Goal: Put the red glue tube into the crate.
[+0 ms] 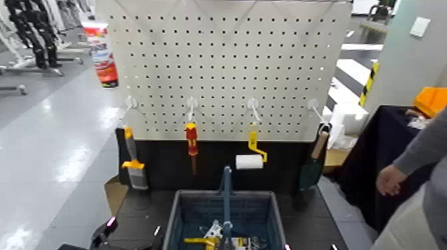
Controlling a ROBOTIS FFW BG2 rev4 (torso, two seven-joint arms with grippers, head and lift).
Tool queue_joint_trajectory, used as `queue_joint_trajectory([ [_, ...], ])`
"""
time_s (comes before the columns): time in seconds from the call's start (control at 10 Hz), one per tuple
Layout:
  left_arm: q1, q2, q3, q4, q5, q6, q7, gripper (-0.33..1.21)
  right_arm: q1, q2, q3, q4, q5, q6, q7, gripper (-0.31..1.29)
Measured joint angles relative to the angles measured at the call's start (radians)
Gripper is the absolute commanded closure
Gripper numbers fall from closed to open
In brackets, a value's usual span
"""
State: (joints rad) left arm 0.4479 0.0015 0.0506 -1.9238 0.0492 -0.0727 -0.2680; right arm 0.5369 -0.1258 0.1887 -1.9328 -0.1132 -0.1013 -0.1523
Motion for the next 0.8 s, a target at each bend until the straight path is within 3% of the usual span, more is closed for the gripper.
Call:
queue_joint_trajectory([
  [0.8,-0.021,0.0,0.019,-0.018,0.023,0.051,-0.029,0.14,0.0,0.0,0.002,0.0,-0.003,0.002,0.001,0.15],
])
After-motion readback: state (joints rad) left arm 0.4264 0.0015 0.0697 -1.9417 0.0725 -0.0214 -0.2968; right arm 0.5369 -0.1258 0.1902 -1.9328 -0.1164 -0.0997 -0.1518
